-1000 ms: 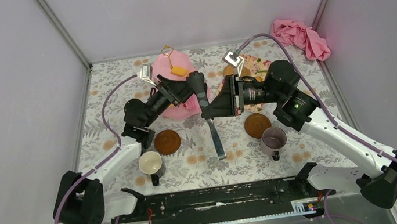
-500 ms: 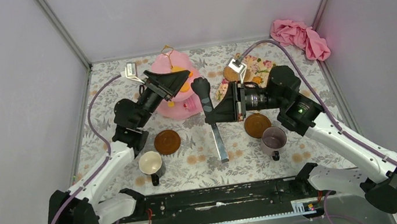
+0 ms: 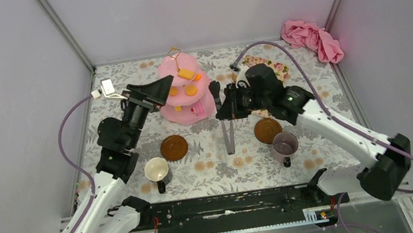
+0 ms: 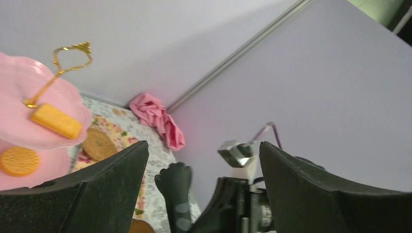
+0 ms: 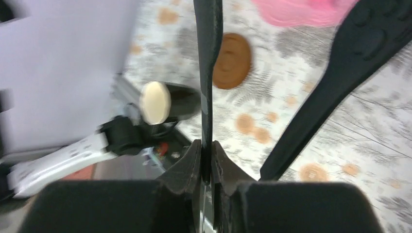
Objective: Serve the afternoon tea
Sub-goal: Place the clamp at the center of the board.
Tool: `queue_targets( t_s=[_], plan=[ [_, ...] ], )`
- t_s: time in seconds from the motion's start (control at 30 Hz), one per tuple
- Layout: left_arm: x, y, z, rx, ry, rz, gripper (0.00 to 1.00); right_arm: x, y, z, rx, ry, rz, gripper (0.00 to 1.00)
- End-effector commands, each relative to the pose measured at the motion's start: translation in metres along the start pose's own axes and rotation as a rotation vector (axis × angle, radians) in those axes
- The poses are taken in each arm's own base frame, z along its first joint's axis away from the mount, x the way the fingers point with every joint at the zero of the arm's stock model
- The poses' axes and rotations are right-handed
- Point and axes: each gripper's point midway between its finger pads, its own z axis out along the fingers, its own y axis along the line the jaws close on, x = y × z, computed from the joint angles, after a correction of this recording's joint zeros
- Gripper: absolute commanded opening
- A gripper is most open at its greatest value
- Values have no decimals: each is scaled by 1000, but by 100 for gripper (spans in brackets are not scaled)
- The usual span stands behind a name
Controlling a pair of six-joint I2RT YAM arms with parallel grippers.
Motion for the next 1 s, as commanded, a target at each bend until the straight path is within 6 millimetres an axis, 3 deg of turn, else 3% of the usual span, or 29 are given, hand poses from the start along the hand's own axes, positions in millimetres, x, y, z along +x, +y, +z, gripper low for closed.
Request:
queue_targets(
  t_s=[0.0, 0.13, 0.27, 0.63, 0.97],
  plan=[
    [-9, 25, -13, -116, -30, 149, 92, 6, -77, 16, 358, 31, -32, 0],
    [-11, 28, -22, -134, -37, 188, 92, 24, -120, 33, 503, 100, -29, 0],
    [-11, 31, -26, -142, -39, 197, 92, 40, -146, 44, 579, 162, -27, 0],
    [-12, 36, -29, -157, -54, 213, 92, 84, -186, 72, 674, 319, -70, 0],
    [-18, 40, -34, -176, -87, 237, 92, 116, -206, 92, 704, 391, -90, 1]
  ],
)
